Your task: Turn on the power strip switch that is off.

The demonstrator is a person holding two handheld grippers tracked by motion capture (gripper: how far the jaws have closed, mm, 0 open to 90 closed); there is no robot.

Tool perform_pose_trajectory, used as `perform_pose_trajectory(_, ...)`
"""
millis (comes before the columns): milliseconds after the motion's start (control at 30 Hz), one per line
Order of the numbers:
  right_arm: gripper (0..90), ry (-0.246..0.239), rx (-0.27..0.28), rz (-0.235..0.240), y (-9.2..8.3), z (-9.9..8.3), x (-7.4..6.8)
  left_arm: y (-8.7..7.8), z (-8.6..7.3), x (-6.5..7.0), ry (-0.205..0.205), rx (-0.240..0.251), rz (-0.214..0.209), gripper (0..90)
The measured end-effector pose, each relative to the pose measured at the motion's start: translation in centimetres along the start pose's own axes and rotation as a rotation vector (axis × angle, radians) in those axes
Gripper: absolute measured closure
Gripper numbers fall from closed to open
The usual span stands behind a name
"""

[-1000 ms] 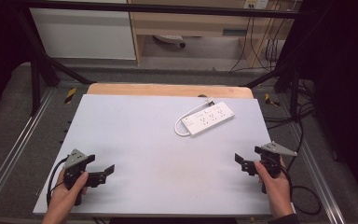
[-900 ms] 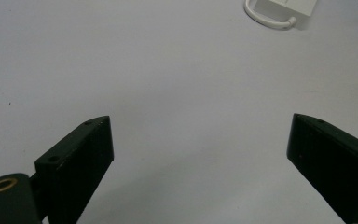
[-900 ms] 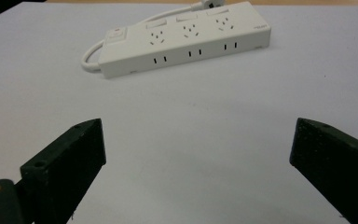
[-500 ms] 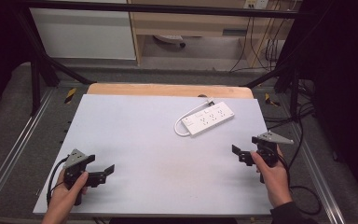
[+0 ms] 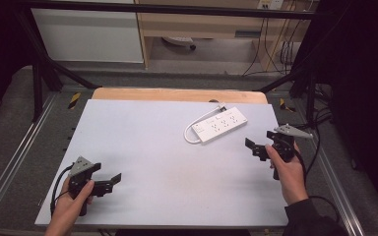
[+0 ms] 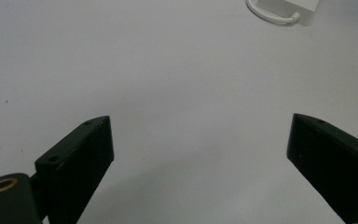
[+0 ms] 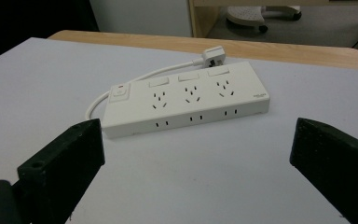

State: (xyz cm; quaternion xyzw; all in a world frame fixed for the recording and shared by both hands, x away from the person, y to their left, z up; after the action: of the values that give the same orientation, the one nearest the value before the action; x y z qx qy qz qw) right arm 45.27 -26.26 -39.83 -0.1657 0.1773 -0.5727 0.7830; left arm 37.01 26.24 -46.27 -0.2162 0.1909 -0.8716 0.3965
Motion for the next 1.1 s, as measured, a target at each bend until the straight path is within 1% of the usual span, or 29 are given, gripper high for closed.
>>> perform_pose_trajectory(100, 3.3, -0.005, -0.007, -0.007, 0.4, 0.7, 0.0, 0.0, -0.1, 0.0, -0.005, -0.003, 0.000, 7.1)
perform_pose_trajectory(233, 3.5, -0.026, -0.018, -0.015, 1.0, 1.5, -0.1, 0.1, -0.1, -0.1, -0.010, -0.007, 0.003, 7.1)
perform_pose_trajectory(467, 4.6, -0.042, -0.020, -0.023, 1.9, 2.6, -0.5, 0.1, -0.1, -0.2, -0.009, -0.011, 0.005, 7.1)
perform_pose_trajectory(533, 4.7, -0.039, -0.017, -0.023, 2.0, 2.7, -0.5, 0.2, 0.0, -0.2, -0.013, -0.007, 0.009, 7.1)
perform_pose_trajectory(567, 5.0, -0.037, -0.017, -0.026, 2.2, 2.9, -0.5, 0.2, 0.1, -0.3, -0.008, -0.008, 0.010, 7.1)
perform_pose_trajectory(667, 5.1, -0.037, -0.013, -0.030, 2.6, 3.3, -0.4, 0.3, 0.4, -0.6, -0.010, 0.007, 0.021, 7.1)
perform_pose_trajectory(867, 5.7, -0.026, -0.009, -0.036, 3.1, 4.1, -0.2, 0.8, 0.7, -1.6, -0.004, 0.001, 0.033, 7.1)
perform_pose_trajectory(1000, 6.2, -0.026, -0.009, -0.055, 3.8, 4.8, -0.2, 1.1, 0.8, -1.9, -0.002, -0.001, 0.038, 7.1)
perform_pose_trajectory(1100, 6.8, -0.024, -0.007, -0.059, 4.1, 5.1, -0.2, 1.0, 0.8, -2.0, -0.002, 0.002, 0.041, 7.1)
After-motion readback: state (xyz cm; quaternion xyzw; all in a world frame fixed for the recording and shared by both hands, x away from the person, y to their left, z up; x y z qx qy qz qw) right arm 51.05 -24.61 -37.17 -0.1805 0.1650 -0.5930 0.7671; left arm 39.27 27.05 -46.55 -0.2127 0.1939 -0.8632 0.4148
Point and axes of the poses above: each handheld gripper's, and its own axes: y roughly forward along the jaws, z roughly out of its top, x roughly to its right, the point moved 5 cm from there along y, roughly forward along the jaws, and after that the axes turned 9 degrees about -z, right-handed, at the moved point
